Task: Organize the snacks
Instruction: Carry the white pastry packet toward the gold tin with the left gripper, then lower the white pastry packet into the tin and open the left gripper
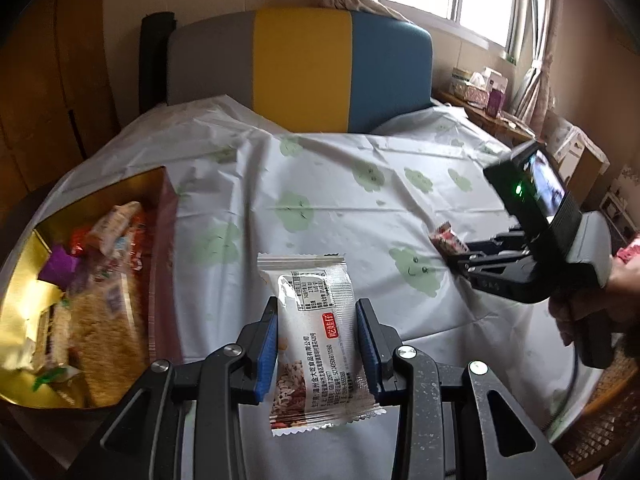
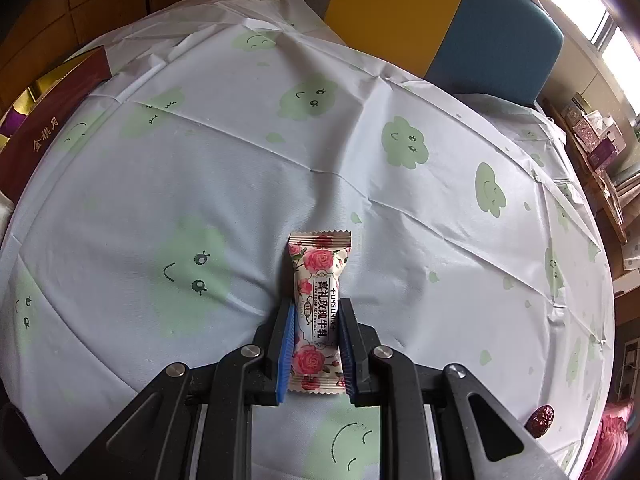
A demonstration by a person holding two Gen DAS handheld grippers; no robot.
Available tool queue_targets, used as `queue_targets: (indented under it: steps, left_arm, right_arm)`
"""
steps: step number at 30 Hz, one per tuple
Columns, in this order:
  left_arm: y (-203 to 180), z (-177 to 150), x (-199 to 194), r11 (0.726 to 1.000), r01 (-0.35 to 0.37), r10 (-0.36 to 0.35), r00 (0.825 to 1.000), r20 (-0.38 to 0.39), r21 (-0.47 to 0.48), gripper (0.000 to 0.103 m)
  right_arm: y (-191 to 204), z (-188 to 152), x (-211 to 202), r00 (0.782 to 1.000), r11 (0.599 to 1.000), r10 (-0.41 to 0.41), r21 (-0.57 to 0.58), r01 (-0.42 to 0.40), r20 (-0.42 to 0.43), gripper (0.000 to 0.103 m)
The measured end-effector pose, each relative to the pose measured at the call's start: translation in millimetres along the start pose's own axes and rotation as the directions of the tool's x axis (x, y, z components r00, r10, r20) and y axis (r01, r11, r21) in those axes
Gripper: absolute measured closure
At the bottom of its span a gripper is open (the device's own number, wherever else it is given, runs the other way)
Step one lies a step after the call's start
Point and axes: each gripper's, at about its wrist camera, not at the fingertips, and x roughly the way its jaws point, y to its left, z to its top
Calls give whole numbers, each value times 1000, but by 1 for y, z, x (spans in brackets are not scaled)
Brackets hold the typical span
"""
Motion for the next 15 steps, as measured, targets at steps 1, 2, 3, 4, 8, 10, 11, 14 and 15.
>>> queue_targets:
  steps: [1, 2, 3, 4, 8, 10, 11, 14, 15]
  left_arm:
    - [3, 1, -3, 1000, -1, 1, 1000, 5, -6, 66]
    - [7, 2, -8, 1000, -4, 4, 1000, 11, -15, 66]
    - [9, 3, -11, 1000, -5, 5, 1000, 14, -21, 66]
    - [12, 3, -14, 1000, -7, 7, 1000, 18, -29, 66]
    - [33, 2, -29, 997, -19, 22, 999, 37, -69, 66]
    - [48, 2, -34, 994, -25, 29, 999, 37, -105, 66]
    - [58, 1, -37, 991, -33, 38, 999, 35, -132, 66]
    - [94, -2, -46, 974, -80, 88, 996, 31, -213, 66]
    - [109, -4, -49, 963, -101, 111, 993, 27, -248, 66]
  right_arm:
    - [0, 0, 0, 1000, 1000, -1, -1, 1, 1, 82]
    - [0, 0, 0, 1000, 1000, -3, -1, 3, 2, 82]
    - [1, -1, 0, 1000, 1000, -4, -3, 4, 3, 82]
    - [1, -1, 0, 1000, 1000, -6, -5, 6, 4, 82]
    - [3, -2, -1, 1000, 1000, -13, -9, 13, 8, 82]
    - [4, -2, -1, 1000, 1000, -18, -13, 18, 9, 82]
    - [5, -3, -1, 1000, 1000, -19, -15, 19, 9, 82]
    - [5, -2, -1, 1000, 1000, -18, -14, 18, 8, 82]
    - [5, -2, -2, 1000, 1000, -19, -14, 19, 7, 82]
